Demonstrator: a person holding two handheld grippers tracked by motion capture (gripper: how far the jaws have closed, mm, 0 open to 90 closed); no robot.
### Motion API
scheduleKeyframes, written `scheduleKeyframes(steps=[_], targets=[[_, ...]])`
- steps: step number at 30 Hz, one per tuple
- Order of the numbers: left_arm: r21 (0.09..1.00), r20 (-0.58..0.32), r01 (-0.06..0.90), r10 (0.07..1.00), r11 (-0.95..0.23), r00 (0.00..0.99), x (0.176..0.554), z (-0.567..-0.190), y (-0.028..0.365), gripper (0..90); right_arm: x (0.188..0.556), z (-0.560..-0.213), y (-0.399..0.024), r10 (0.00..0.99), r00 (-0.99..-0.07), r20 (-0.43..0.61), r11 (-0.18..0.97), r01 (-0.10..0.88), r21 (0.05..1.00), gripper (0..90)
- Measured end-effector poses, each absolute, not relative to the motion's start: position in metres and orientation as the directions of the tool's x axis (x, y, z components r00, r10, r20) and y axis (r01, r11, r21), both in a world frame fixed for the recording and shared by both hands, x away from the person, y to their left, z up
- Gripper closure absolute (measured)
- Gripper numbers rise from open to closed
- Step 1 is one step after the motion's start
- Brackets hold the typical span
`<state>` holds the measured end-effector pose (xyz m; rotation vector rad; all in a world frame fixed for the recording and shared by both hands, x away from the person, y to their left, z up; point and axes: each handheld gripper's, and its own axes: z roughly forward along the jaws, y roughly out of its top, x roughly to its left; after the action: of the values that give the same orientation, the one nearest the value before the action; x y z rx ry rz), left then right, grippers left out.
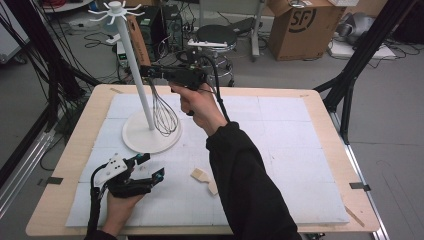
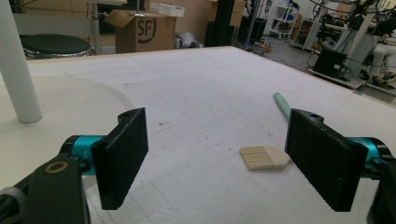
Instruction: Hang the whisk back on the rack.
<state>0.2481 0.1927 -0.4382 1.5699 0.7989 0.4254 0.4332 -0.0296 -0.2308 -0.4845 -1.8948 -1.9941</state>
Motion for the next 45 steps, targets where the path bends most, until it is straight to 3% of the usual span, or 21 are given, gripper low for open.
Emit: scheduleKeyframes(steps=[29,38,40,41,42,45], targets=[[0.97,-0.186,0.241,0.7,0.021,0.69,0.247,-0.437,0.196,22.1,0.453,-0.243,0.005,-0.11,-0.847,0.519,-0.045,0.526,0.849,73.7],[0.97,-0.187,0.241,0.698,0.021,0.691,0.247,-0.437,0.196,22.1,0.451,-0.242,0.009,-0.054,-0.874,0.482,-0.037,0.485,0.874,72.7],[0.97,-0.186,0.243,0.698,0.018,0.691,0.247,-0.437,0.196,22.1,0.45,-0.242,0.01,-0.047,-0.876,0.479,-0.029,0.481,0.876,67.0],[0.97,-0.187,0.244,0.699,0.019,0.691,0.247,-0.437,0.196,22.1,0.45,-0.242,0.01,-0.007,-0.885,0.466,-0.029,0.466,0.885,55.7],[0.97,-0.187,0.243,0.699,0.019,0.691,0.247,-0.437,0.196,22.1,0.449,-0.242,0.01,0.033,-0.89,0.454,-0.028,0.453,0.891,51.2],[0.97,-0.188,0.243,0.698,0.021,0.691,0.247,-0.437,0.197,22.1,0.447,-0.24,0.007,0.114,-0.896,0.429,-0.032,0.428,0.903,45.6]])
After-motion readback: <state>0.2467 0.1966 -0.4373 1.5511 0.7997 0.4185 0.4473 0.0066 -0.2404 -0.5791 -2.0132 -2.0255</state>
